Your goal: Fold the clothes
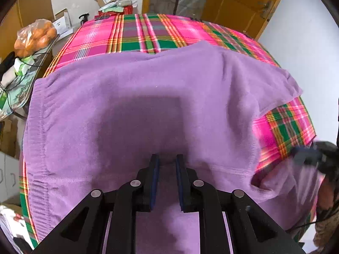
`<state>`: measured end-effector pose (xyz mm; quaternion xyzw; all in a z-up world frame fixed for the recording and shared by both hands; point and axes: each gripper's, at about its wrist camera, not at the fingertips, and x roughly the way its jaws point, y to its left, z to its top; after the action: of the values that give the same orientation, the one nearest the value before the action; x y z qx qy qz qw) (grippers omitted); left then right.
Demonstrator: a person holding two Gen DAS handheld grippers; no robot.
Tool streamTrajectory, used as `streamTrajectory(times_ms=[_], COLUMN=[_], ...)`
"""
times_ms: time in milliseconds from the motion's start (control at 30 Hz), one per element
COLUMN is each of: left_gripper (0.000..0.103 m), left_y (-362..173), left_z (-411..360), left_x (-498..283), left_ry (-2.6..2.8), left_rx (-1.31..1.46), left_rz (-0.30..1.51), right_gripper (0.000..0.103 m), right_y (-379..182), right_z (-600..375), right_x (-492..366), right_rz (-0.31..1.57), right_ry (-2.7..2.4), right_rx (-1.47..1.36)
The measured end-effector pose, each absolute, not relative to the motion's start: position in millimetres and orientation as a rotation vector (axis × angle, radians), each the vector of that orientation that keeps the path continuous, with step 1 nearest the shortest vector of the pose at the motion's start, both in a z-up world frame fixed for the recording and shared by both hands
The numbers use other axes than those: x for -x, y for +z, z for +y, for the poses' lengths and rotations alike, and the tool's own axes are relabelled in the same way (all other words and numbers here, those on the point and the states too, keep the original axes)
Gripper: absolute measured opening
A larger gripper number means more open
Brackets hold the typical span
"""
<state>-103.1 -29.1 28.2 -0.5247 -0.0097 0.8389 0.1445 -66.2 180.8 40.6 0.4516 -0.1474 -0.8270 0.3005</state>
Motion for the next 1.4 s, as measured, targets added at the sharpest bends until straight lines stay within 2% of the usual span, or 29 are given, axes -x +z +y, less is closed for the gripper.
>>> streamTrajectory(times_ms=[367, 500, 633, 767, 933, 1033, 1400], left_gripper=[0.016, 0.016, 0.016, 0.016, 0.016, 0.016, 0.016], left_y=[46.9, 49.2, 50.5, 43.1, 28.1, 21.5, 6.2], left_z=[9.1, 10.4, -7.3, -37.6, -69.9, -90.3, -137.3], left_x=[90.3, 82.7, 72.3, 52.1, 27.4, 4.5, -38.1], left_ry=[2.380, 2.382, 2.421, 2.473, 2.520, 2.541, 2.587], left_rx=[1.422, 1.416, 1.423, 1.465, 1.552, 1.564, 1.571], left_rz=[0.004, 0.025, -0.035, -0.121, -0.211, -0.310, -0.486], right_gripper=[0.018, 0.018, 0.019, 0.022, 0.023, 0.029, 0.030], right_y=[43.8, 49.5, 52.0, 41.4, 33.8, 33.9, 26.0], right_z=[368.1, 402.7, 414.8, 404.2, 365.2, 330.2, 217.2], right_x=[6.5, -17.8, -36.7, -51.2, -45.8, -36.4, -58.3], right_rz=[-0.745, -0.803, -0.828, -0.773, -0.527, -0.419, -0.149], right_ry=[-2.724, -2.822, -2.856, -2.836, -2.787, -2.684, -2.398], right_rx=[-1.271, -1.271, -1.253, -1.297, -1.301, -1.270, -1.219])
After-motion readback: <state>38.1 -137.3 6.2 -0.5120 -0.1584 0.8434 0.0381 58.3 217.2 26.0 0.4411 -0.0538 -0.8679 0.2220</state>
